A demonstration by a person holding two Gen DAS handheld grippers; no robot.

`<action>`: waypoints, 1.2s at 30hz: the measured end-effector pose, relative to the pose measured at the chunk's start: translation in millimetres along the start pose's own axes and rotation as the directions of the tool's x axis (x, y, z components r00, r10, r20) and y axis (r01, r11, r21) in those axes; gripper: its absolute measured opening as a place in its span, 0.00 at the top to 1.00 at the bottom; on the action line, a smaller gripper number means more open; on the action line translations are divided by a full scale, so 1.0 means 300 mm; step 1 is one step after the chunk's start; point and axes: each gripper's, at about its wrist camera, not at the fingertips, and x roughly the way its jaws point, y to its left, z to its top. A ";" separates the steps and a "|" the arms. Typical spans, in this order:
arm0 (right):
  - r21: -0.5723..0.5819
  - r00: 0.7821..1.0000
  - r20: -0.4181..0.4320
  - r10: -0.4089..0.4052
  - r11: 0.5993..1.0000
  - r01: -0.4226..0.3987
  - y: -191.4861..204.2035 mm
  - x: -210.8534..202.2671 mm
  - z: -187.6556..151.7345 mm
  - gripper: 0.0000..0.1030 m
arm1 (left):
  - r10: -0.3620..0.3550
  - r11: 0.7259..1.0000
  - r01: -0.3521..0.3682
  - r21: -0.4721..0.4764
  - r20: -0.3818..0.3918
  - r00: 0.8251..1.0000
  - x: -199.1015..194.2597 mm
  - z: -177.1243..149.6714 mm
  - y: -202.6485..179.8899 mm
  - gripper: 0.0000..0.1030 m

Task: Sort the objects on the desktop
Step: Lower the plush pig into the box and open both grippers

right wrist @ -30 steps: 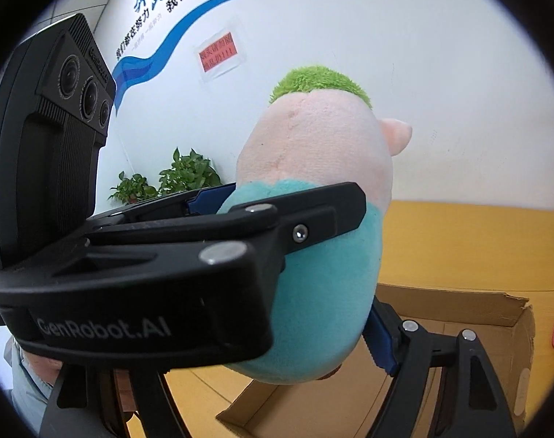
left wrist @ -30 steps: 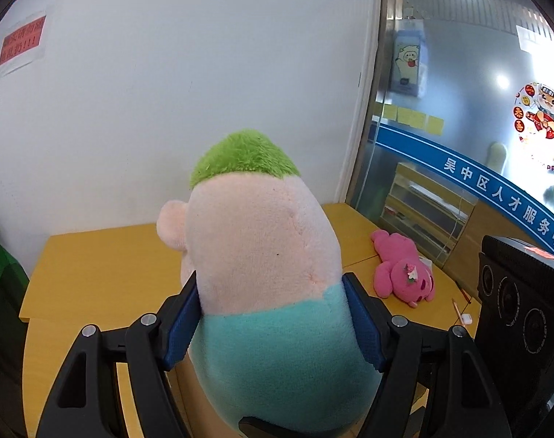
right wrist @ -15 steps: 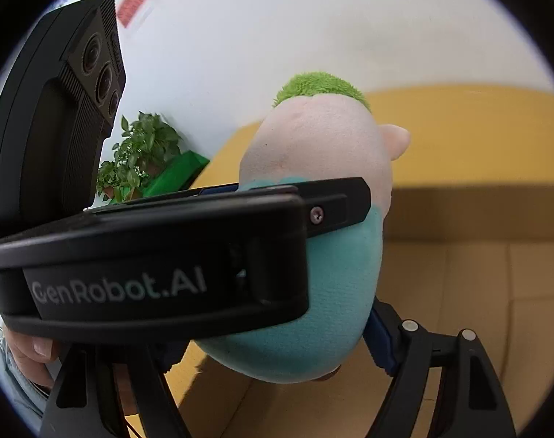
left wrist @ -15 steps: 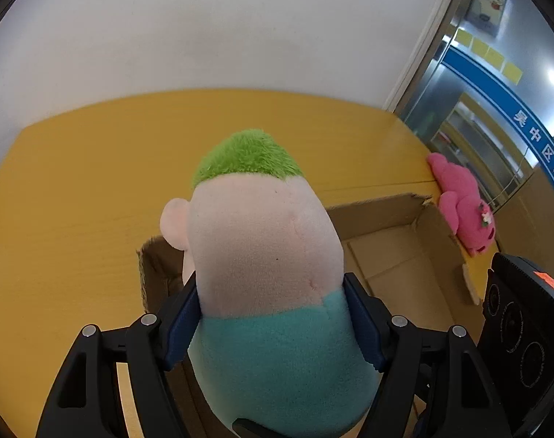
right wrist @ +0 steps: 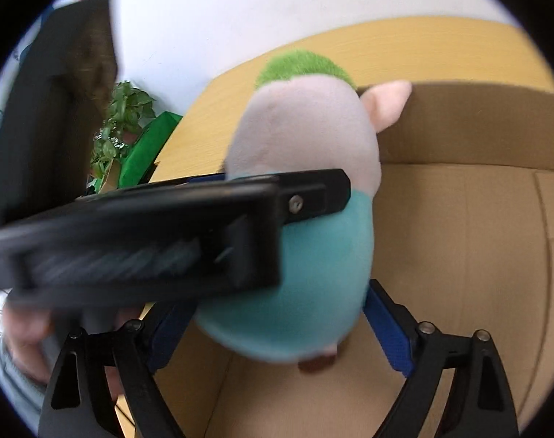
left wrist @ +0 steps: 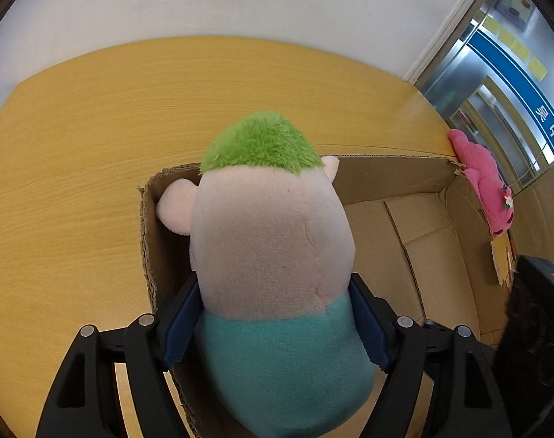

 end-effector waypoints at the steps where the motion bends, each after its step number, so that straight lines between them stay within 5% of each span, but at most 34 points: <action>1: -0.021 1.000 0.017 -0.001 1.000 0.001 0.012 -0.022 -0.013 0.12 | 0.003 1.000 -0.003 -0.011 0.002 1.000 -0.007 -0.010 0.003 0.21; 9: -0.005 1.000 -0.026 -0.013 1.000 0.012 0.020 -0.004 -0.077 0.18 | 0.004 0.999 -0.003 -0.053 0.020 1.000 -0.071 -0.037 -0.037 0.22; 13: -0.021 0.999 0.025 -0.040 0.999 0.041 0.066 -0.108 -0.109 0.17 | 0.026 0.998 -0.019 -0.051 0.131 0.991 -0.234 -0.090 -0.053 0.22; 16: -0.070 0.987 0.078 -0.141 0.987 0.147 0.104 -0.222 -0.164 0.17 | 0.086 0.996 -0.085 -0.012 0.255 0.963 -0.383 -0.177 -0.115 0.20; 18: -0.101 0.976 0.126 -0.180 0.976 0.193 0.056 -0.328 -0.154 0.17 | 0.131 0.989 -0.147 0.021 0.343 0.930 -0.481 -0.267 -0.184 0.17; 20: -0.123 0.959 0.177 -0.221 0.962 0.244 -0.072 -0.392 -0.114 0.17 | 0.194 0.971 -0.236 0.041 0.442 0.876 -0.568 -0.377 -0.286 0.12; 21: -0.141 0.944 0.221 -0.247 0.949 0.282 -0.071 -0.517 -0.198 0.16 | 0.232 0.958 -0.284 0.035 0.485 0.843 -0.596 -0.423 -0.334 0.09; 22: -0.152 0.930 0.253 -0.268 0.938 0.311 -0.054 -0.602 -0.256 0.17 | 0.300 0.933 -0.360 0.004 0.544 0.784 -0.632 -0.495 -0.399 0.07; 23: -0.161 0.915 0.283 -0.286 0.927 0.340 0.029 -0.662 -0.286 0.17 | 0.333 0.918 -0.396 -0.019 0.581 0.743 -0.648 -0.547 -0.450 0.05; 25: -0.182 0.886 0.347 -0.307 0.905 0.384 0.068 -0.741 -0.381 0.17 | 0.365 0.902 -0.426 -0.068 0.647 0.669 -0.676 -0.655 -0.536 0.04; 26: -0.188 0.874 0.374 -0.309 0.898 0.398 0.046 -0.801 -0.436 0.17 | 0.379 0.898 -0.429 -0.094 0.659 0.649 -0.690 -0.707 -0.568 0.03; 28: -0.201 0.852 0.408 -0.327 0.878 0.434 0.034 -0.879 -0.528 0.18 | 0.405 0.893 -0.432 -0.124 0.638 0.655 -0.688 -0.783 -0.620 0.03; 31: -0.202 0.845 0.431 -0.317 0.879 0.432 0.034 -0.961 -0.609 0.24 | 0.416 0.902 -0.399 -0.165 0.581 0.700 -0.690 -0.877 -0.660 0.03; 33: -0.211 0.841 0.444 -0.311 0.875 0.435 0.026 -0.989 -0.647 0.50 | 0.395 0.915 -0.361 -0.177 0.567 0.723 -0.699 -0.926 -0.686 0.03; 34: -0.213 0.839 0.444 -0.316 0.872 0.441 0.020 -0.998 -0.664 0.81 | 0.390 0.918 -0.350 -0.185 0.573 0.721 -0.710 -0.954 -0.703 0.03; 35: -0.215 0.842 0.438 -0.316 0.872 0.440 0.011 -1.005 -0.672 0.97 | 0.383 0.922 -0.339 -0.189 0.586 0.714 -0.721 -0.978 -0.720 0.03; 36: -0.222 0.853 0.424 -0.304 0.878 0.423 -0.004 -1.008 -0.687 0.96 | 0.358 0.932 -0.315 -0.181 0.611 0.706 -0.738 -1.009 -0.742 0.03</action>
